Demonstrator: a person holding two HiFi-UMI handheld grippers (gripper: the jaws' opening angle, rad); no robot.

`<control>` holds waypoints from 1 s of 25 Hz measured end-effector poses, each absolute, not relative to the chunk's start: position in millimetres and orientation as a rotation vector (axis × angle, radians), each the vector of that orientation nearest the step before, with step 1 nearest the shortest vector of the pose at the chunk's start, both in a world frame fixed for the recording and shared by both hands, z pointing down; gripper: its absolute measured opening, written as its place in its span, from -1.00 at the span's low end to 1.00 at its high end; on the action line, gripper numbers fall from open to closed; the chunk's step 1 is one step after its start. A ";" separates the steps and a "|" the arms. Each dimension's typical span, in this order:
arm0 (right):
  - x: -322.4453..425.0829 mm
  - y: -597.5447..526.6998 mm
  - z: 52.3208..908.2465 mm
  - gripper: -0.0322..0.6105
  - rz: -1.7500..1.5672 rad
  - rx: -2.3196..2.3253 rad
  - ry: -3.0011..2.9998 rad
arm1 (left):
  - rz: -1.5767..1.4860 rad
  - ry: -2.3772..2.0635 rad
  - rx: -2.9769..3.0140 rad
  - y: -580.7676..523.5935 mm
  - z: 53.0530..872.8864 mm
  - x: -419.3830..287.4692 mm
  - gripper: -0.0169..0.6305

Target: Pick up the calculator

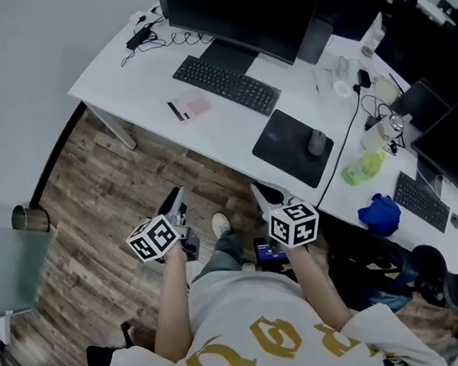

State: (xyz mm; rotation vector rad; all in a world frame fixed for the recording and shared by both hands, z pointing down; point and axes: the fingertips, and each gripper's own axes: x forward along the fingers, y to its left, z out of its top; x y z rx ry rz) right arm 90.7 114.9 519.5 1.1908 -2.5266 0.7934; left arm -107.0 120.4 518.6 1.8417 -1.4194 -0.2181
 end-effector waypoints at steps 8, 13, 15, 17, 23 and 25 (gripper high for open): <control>82.5 11.2 537.0 -0.82 0.851 1.237 -2.445 | -0.161 -1.397 1.792 7.2 546.8 -132.2 -0.62; 66.7 -31.9 544.9 -0.82 0.861 1.235 -2.395 | -0.156 -1.366 1.744 -41.7 567.8 -149.1 -0.62; 62.5 -47.3 546.5 -0.83 0.857 1.241 -2.381 | -0.154 -1.347 1.730 -59.3 576.1 -151.2 -0.62; 59.0 -62.1 548.6 -0.83 0.856 1.251 -2.367 | -0.149 -1.320 1.718 -75.5 585.4 -151.1 -0.62; 48.8 -85.1 560.6 -0.82 0.868 1.242 -2.321 | -0.149 -1.281 1.662 -110.1 613.5 -159.2 -0.62; 48.1 -88.6 565.8 -0.82 0.872 1.239 -2.303 | -0.160 -1.259 1.639 -117.6 620.3 -159.3 -0.62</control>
